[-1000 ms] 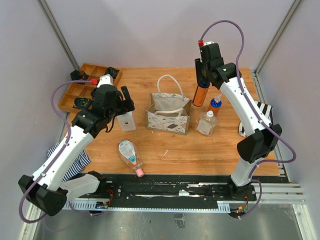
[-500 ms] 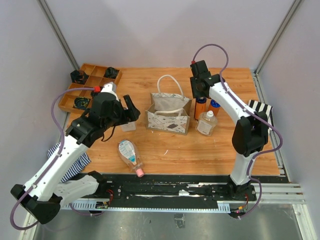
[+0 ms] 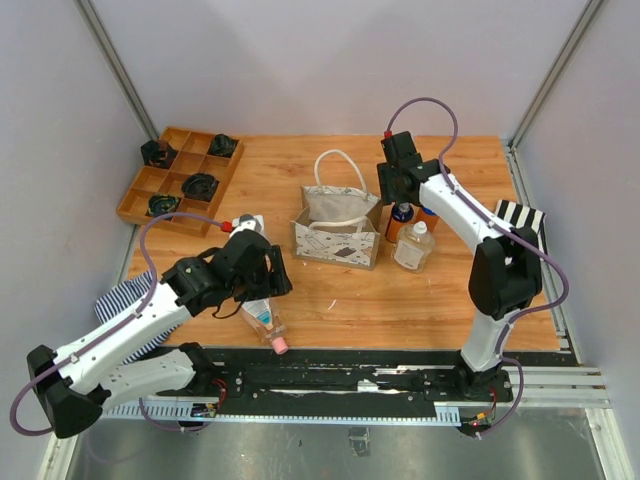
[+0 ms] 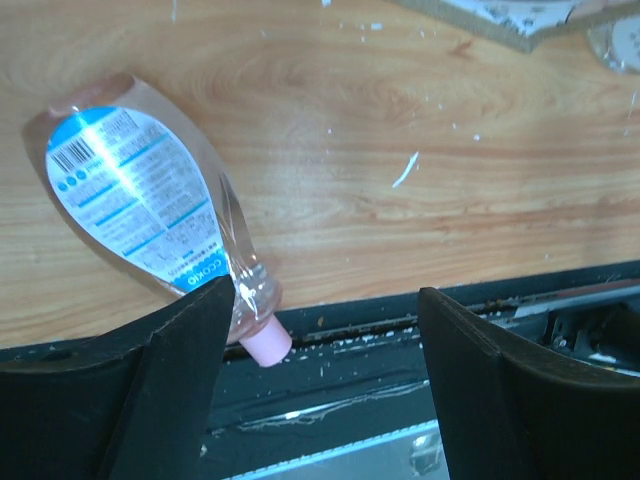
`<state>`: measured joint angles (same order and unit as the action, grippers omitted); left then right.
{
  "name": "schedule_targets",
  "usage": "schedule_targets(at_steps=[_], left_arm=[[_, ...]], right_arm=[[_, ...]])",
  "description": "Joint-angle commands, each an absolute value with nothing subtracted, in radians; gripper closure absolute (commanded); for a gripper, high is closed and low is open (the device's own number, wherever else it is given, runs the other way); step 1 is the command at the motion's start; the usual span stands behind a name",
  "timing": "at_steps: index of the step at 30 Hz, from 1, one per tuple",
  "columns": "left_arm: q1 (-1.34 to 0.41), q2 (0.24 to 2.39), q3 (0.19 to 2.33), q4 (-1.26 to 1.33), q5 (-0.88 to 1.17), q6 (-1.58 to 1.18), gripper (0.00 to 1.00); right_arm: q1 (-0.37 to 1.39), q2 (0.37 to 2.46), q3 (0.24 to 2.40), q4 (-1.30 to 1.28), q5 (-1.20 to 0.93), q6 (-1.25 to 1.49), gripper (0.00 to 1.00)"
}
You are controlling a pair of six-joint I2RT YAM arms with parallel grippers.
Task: Take the personal care products out of the canvas bag
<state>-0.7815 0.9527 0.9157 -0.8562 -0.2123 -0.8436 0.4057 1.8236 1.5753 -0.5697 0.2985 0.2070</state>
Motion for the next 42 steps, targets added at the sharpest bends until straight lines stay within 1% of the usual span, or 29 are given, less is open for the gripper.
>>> schedule_targets(at_steps=[1,7,9,13,17,22,24,26,27,31,34,42], left_arm=[[-0.856,0.935,0.889,-0.896,-0.248,-0.947,0.22],[-0.936,0.950,0.883,-0.949,-0.278,-1.020,0.23],[-0.985,0.981,0.899,-0.999,-0.319,-1.049,0.23],[-1.066,1.042,0.919,-1.069,-0.330,-1.117,0.23],[-1.127,1.038,0.892,-1.096,-0.309,-1.234,0.23],[-1.155,1.000,0.846,-1.145,-0.281,-1.364,0.26],[-1.166,0.993,0.818,-1.114,-0.248,-1.396,0.31],[-1.189,0.993,0.768,-1.048,-0.198,-1.440,0.36],[-1.206,0.998,0.748,-1.011,-0.187,-1.467,0.38],[-1.266,1.053,0.726,-0.940,-0.176,-1.545,0.39],[-1.273,1.092,0.739,-0.937,-0.199,-1.572,0.41],[-1.274,1.115,0.686,-0.907,-0.240,-1.637,0.44]], right_arm=[[0.431,1.735,1.536,-0.580,0.305,0.225,0.37],[0.471,1.628,1.529,-0.580,0.357,0.195,0.21],[0.485,1.580,1.533,-0.580,0.375,0.183,0.19],[0.502,1.476,1.528,-0.580,0.382,0.176,0.17],[0.513,1.346,1.498,-0.573,0.370,0.177,0.17],[0.513,1.179,1.418,-0.534,0.367,0.158,0.12],[0.514,1.132,1.397,-0.518,0.364,0.151,0.10],[0.514,1.104,1.396,-0.521,0.357,0.147,0.09],[0.514,1.094,1.397,-0.525,0.352,0.147,0.09],[0.513,1.069,1.399,-0.542,0.331,0.148,0.09],[0.514,1.047,1.392,-0.547,0.314,0.151,0.09],[0.513,0.999,1.363,-0.549,0.296,0.148,0.07]])
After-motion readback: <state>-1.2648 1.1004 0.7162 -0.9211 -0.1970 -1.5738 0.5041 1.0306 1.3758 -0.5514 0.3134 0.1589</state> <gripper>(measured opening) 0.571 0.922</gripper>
